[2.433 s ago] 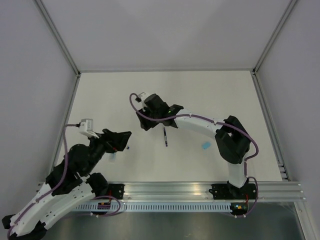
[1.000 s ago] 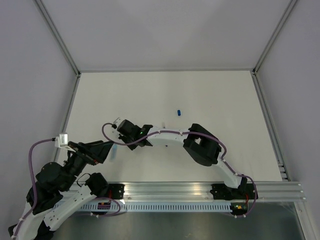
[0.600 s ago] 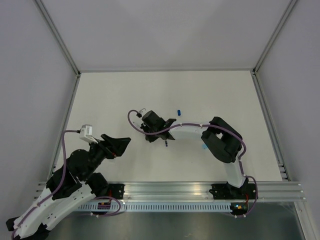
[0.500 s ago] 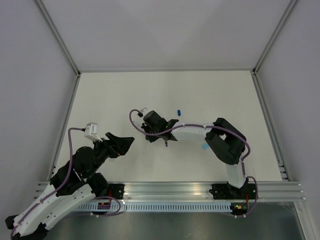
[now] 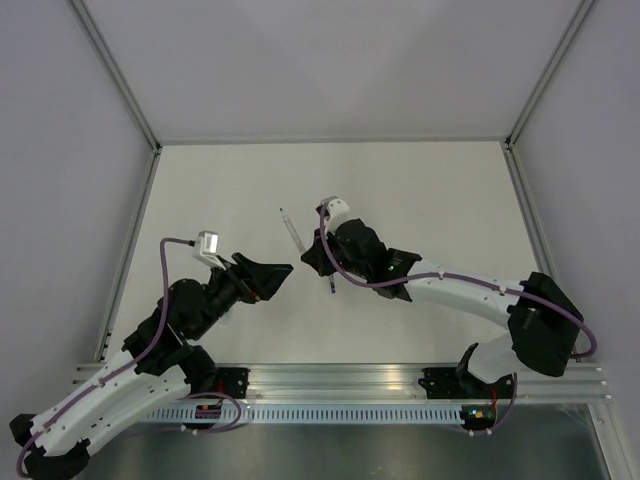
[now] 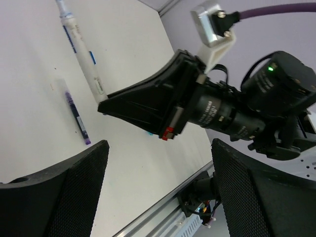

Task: Insert the pens into the pen caps

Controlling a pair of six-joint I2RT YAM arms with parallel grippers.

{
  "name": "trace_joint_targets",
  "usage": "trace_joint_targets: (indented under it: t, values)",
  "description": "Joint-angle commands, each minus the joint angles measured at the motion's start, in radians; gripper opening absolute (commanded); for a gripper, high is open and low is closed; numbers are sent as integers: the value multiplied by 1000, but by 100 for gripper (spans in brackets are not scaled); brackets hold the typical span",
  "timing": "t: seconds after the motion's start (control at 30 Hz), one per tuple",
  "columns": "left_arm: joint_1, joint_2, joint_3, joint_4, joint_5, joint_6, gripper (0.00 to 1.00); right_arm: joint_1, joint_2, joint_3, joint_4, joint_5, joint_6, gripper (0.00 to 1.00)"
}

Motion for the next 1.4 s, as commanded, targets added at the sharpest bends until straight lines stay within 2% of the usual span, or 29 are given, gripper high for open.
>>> trace_joint_targets:
  t: [0.0,0.17,0.33,0.47,0.67,0.8,0.83,0.87,0.93,0.97,1.07,1.1,1.13,1.17,1.2,1.27,1.37]
  values:
    - [2,67,-11,151,56,-1,87,0,-133,-110,160,-48,87,0]
    - [2,174,-11,278,84,-7,81,42,-250,-184,219,-91,117,0]
    - [2,228,-5,315,78,11,78,89,-316,-235,243,-79,134,0]
    - [2,236,-26,352,75,14,65,101,-344,-255,263,-53,146,0]
    - [2,245,-52,418,75,22,57,117,-339,-265,297,-70,161,0]
    - [2,279,-51,455,107,31,45,124,-341,-267,309,-68,169,0]
    - [3,286,-54,468,121,31,39,126,-341,-265,311,-68,170,0]
    - [2,299,-56,474,124,29,26,129,-342,-265,312,-68,172,0]
    - [3,303,-63,485,125,23,13,128,-341,-268,318,-70,172,0]
    - [2,300,-74,502,125,22,2,129,-338,-268,320,-70,172,0]
    - [2,293,-92,513,119,29,2,128,-326,-255,293,-99,151,1]
    - [3,283,-94,510,119,35,2,128,-324,-252,279,-102,140,9]
    - [2,277,-96,501,119,42,2,129,-329,-247,262,-99,122,20]
    - [3,270,-93,488,119,61,2,128,-335,-245,221,-92,115,44]
    - [3,250,-85,455,119,74,2,129,-362,-248,196,-49,109,52]
    - [3,236,-70,404,116,123,2,129,-397,-258,114,9,104,66]
    - [3,228,-25,269,78,201,2,120,-434,-212,-58,123,59,68]
